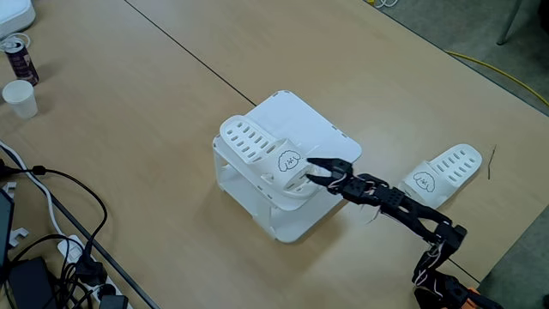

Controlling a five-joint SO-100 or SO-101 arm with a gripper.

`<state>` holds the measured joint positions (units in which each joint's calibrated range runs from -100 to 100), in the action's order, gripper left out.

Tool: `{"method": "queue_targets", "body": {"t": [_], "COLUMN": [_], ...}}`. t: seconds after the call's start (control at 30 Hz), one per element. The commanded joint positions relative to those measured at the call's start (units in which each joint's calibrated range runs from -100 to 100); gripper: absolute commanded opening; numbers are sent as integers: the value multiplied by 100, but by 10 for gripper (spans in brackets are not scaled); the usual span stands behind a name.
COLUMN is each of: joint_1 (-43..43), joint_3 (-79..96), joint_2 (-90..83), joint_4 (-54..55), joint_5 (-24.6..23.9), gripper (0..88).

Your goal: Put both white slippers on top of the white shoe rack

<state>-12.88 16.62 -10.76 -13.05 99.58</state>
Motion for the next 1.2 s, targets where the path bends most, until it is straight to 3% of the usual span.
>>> {"method": "queue_targets", "body": {"t": [0.0, 0.2, 0.63, 1.17], "joint_1": [721, 2571, 3566, 3739], "joint_3": [300, 697, 2907, 5568], "joint_2": [-1006, -1334, -1250, -140], "joint_4": [36, 36, 287, 4497], "joint_5": [42, 42, 42, 42], "gripper": [217, 219, 219, 222]}}
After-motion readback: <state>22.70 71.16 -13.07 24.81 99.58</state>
